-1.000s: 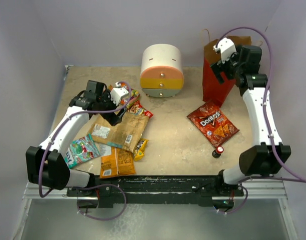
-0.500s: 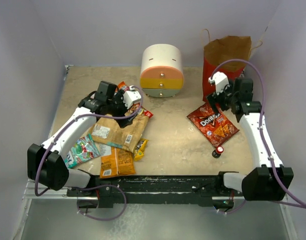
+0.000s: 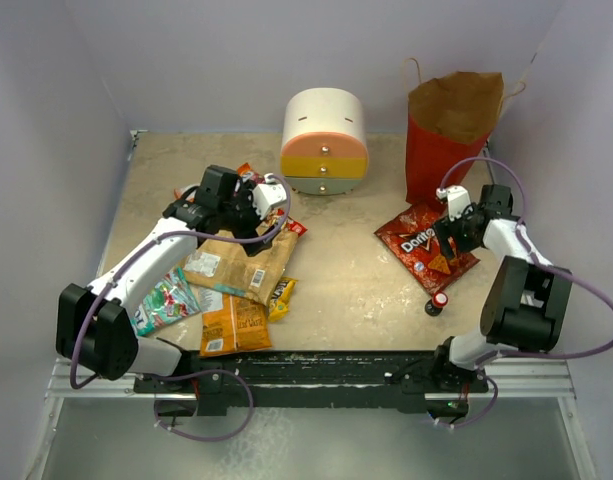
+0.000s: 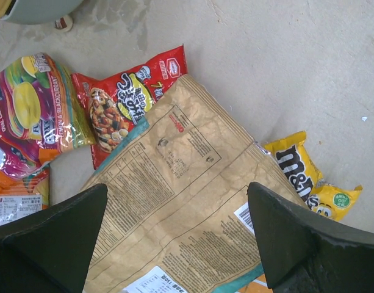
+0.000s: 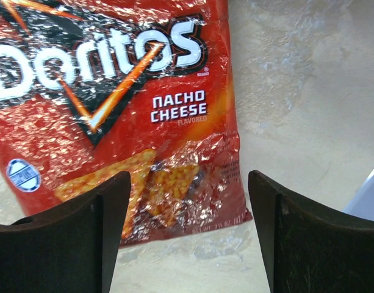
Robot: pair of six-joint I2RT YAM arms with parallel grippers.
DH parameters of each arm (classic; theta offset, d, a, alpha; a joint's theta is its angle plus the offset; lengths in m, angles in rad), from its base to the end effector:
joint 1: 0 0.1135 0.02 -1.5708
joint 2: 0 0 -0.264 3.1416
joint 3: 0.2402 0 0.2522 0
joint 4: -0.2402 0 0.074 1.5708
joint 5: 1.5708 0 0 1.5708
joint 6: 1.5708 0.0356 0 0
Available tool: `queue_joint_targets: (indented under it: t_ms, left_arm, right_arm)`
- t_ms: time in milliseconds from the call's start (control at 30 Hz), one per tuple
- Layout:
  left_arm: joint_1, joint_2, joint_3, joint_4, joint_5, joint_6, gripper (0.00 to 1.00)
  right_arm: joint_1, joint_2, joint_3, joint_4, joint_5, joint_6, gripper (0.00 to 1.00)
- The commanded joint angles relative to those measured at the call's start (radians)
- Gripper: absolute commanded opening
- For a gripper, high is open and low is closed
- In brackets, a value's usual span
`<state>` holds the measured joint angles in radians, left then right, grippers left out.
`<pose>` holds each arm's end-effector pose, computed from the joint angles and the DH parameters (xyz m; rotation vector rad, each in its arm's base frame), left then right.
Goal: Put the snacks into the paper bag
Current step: Pick up the snack from the center of the board.
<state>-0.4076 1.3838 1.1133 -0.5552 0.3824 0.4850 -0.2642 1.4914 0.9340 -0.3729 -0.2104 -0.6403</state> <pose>0.2661 -0.1294 0.2866 1.1761 2.0456 -0.4195 0.2951 -0.0721 0.2108 -0.5477 2.4148 -0.1236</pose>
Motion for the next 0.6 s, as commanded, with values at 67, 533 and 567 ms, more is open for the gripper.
queue_joint_targets:
  t_ms: [67,533,567]
  left_arm:
    - [-0.010,0.003,-0.006,0.057,0.023,-0.005,1.00]
    - [-0.016,0.023,-0.017,0.083,0.014,-0.002,0.99]
    - [-0.017,0.025,-0.017,0.084,0.013,0.001,0.99]
  right_arm:
    - [-0.068,0.130,0.123,0.008,-0.097,-0.046,0.78]
    - [-0.158,0.309,0.177,-0.108,-0.246,-0.167,0.69]
    - [-0.160,0.312,0.173,-0.114,-0.255,-0.176,0.67]
